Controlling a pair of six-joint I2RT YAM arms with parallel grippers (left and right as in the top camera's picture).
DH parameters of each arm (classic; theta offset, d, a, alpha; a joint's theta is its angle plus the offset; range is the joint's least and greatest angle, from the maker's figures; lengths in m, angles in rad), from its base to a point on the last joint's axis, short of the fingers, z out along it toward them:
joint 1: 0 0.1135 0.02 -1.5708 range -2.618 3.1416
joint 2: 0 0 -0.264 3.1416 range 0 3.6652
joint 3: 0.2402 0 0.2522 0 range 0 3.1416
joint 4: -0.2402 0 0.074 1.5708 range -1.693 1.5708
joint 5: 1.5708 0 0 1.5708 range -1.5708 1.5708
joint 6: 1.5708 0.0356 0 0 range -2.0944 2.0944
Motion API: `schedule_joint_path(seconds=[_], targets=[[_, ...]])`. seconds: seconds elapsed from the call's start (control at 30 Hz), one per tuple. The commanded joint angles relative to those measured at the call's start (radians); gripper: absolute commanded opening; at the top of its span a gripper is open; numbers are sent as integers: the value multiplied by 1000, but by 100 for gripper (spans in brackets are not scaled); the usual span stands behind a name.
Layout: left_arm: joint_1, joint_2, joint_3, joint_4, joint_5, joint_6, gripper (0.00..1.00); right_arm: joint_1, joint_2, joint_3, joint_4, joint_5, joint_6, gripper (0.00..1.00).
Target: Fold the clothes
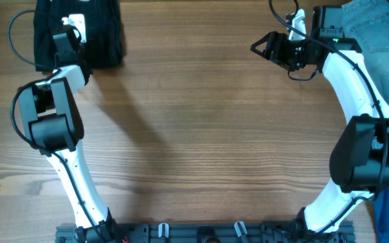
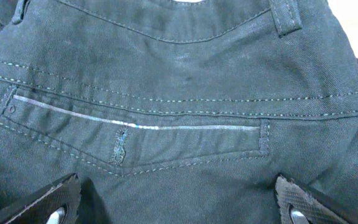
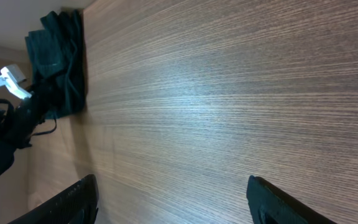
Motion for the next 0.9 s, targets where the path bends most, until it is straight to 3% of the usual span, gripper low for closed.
schedule_joint_path(seconds=[0.0,0.23,0.5,0.57,0.7,0.87], targets=[[56,94,-8,-23,-27,24,100,3,10,-8,-4,6,2,77],[172,95,-8,-48,-15,24,100,3,10,-8,-2,6,5,77],[182,95,-8,-24,-13,32,100,23,10,-8,15,7,28,77],[182,95,-8,-17,-13,93,100,25,10,-8,15,6,27,77],[192,95,-8,26,-27,336,96,25,10,-8,15,11,27,77],[221,96,-8,130,37,346,92,25,10,-8,15,33,27,77]])
